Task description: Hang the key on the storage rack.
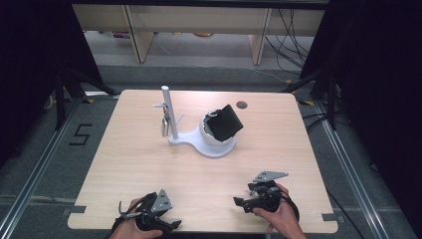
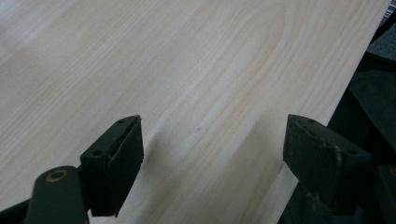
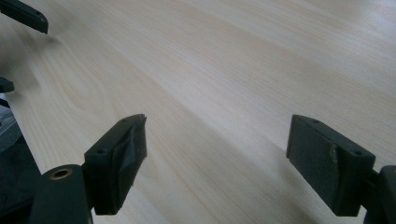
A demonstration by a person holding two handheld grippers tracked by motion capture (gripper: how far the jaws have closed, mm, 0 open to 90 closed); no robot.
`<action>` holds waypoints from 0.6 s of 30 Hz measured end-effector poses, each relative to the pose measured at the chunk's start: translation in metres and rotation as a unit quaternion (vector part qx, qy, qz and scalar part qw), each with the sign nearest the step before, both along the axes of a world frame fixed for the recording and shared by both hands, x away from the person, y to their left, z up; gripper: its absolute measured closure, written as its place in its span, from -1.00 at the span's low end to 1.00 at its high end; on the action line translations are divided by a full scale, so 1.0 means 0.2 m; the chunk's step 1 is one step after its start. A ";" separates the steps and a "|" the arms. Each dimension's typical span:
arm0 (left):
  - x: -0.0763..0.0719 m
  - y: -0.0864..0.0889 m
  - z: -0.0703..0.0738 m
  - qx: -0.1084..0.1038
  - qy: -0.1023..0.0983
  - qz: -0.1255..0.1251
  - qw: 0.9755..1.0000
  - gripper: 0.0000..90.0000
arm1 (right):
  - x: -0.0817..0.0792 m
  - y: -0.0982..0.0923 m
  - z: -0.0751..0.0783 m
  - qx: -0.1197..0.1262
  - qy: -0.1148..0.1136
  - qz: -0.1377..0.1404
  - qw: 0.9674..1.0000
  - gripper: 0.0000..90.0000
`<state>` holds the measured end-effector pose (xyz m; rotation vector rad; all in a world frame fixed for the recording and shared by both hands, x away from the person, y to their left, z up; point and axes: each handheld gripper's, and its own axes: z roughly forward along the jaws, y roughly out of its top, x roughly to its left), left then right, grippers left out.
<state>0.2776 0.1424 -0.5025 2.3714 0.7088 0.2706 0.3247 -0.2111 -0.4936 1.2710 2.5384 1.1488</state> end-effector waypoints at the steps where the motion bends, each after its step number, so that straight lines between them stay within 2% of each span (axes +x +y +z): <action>1: 0.00 0.00 0.00 -0.001 0.004 0.001 1.000 -0.56 | 0.00 0.00 0.00 -0.002 -0.006 0.002 1.000 -0.53; 3: -0.01 0.00 0.00 -0.008 0.000 0.010 1.000 -0.56 | 0.00 0.00 0.00 -0.002 -0.004 0.001 1.000 -0.53; 4: -0.01 0.01 0.01 -0.001 -0.003 0.000 1.000 -0.56 | 0.00 0.00 -0.01 -0.001 -0.002 -0.001 1.000 -0.53; 6: -0.01 0.01 0.00 -0.002 -0.002 0.000 1.000 -0.56 | 0.01 0.00 -0.01 -0.004 -0.003 0.007 1.000 -0.53; 8: -0.01 0.01 0.00 -0.001 -0.002 0.000 1.000 -0.56 | 0.00 0.00 -0.01 -0.003 0.003 0.002 1.000 -0.53; 10: -0.01 0.01 0.00 0.000 0.002 -0.001 1.000 -0.56 | 0.00 0.00 -0.01 -0.005 -0.001 0.003 1.000 -0.53; 11: -0.01 0.01 0.00 -0.006 0.012 0.004 1.000 -0.56 | 0.00 0.01 0.00 -0.003 0.005 -0.001 1.000 -0.53; 13: -0.01 0.02 0.00 -0.002 -0.001 0.003 1.000 -0.56 | 0.00 0.00 0.00 -0.003 0.004 -0.001 1.000 -0.53; 14: -0.01 0.02 0.00 -0.004 0.004 0.002 1.000 -0.56 | 0.00 0.00 -0.01 -0.005 -0.002 0.003 1.000 -0.53; 15: -0.01 0.02 0.00 -0.009 0.004 0.014 1.000 -0.56 | 0.00 0.00 -0.01 -0.005 -0.001 0.003 1.000 -0.53; 16: -0.01 0.02 0.00 -0.008 0.003 0.006 1.000 -0.56 | 0.00 0.01 0.00 -0.003 0.007 -0.002 1.000 -0.53; 18: 0.00 0.03 0.00 -0.005 0.000 0.012 1.000 -0.56 | 0.00 0.00 0.00 -0.005 -0.001 0.004 1.000 -0.53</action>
